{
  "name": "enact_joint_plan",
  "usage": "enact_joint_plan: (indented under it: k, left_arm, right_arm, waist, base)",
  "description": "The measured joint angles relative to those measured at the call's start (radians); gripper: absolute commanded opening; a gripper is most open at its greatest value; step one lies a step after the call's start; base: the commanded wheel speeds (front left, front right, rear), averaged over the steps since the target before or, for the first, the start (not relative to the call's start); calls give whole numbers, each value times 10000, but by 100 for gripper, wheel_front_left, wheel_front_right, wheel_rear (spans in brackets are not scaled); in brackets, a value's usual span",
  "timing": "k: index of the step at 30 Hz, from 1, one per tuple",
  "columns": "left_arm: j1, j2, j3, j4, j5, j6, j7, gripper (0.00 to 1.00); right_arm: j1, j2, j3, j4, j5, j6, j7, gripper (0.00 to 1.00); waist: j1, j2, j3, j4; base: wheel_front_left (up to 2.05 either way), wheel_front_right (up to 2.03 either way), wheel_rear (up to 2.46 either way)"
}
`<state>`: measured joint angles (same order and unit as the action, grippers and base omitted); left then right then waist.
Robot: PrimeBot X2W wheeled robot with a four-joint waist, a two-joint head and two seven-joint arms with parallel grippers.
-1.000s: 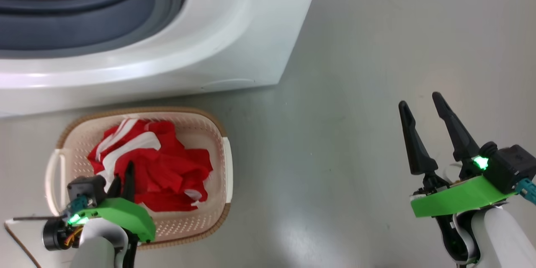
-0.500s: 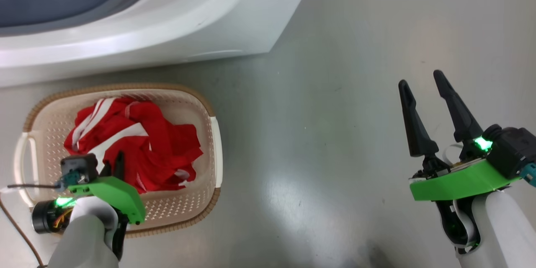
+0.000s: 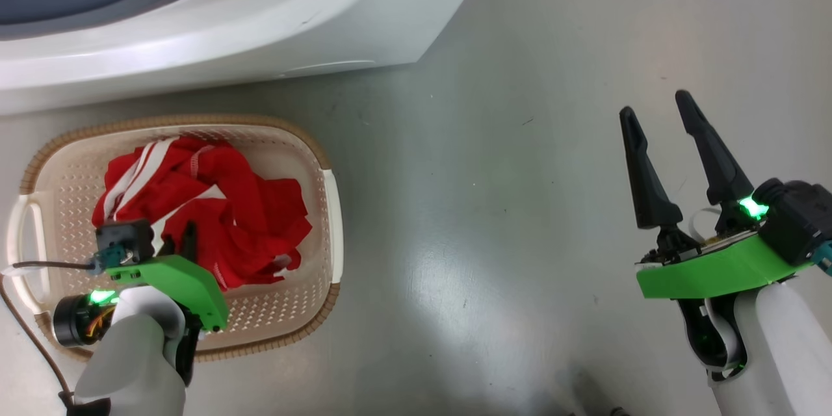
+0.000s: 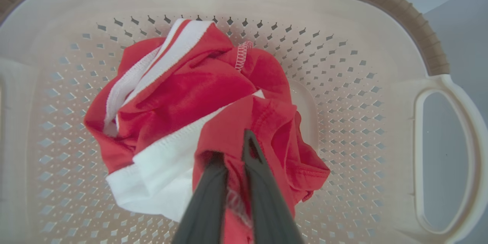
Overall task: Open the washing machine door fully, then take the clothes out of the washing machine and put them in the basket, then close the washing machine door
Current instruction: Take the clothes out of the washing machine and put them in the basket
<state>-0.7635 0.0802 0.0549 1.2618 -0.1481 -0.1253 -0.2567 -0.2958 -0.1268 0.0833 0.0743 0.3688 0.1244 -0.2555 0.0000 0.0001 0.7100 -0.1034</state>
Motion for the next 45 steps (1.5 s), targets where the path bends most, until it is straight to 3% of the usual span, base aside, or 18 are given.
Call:
enact_joint_plan:
  k: [10,19,45]
  left_arm:
    - [85,40,17,-224,-464,0,0,100]
    - [1000,40,6,-1407,-669,0,0,100]
    - [4658,-21,364,-7062,-148,0,0,100]
  right_arm:
    - [5,0,-10,113,-8,0,0,100]
    - [267,0,2,311,4,0,0,100]
    - [2071,-127,-75,652,81,0,2,100]
  waist:
    - [0,0,-519,78]
    - [0,0,-1316,198]
    - [0,0,-4537,341]
  base:
    - [0,0,0]
    - [0,0,0]
    - [0,0,0]
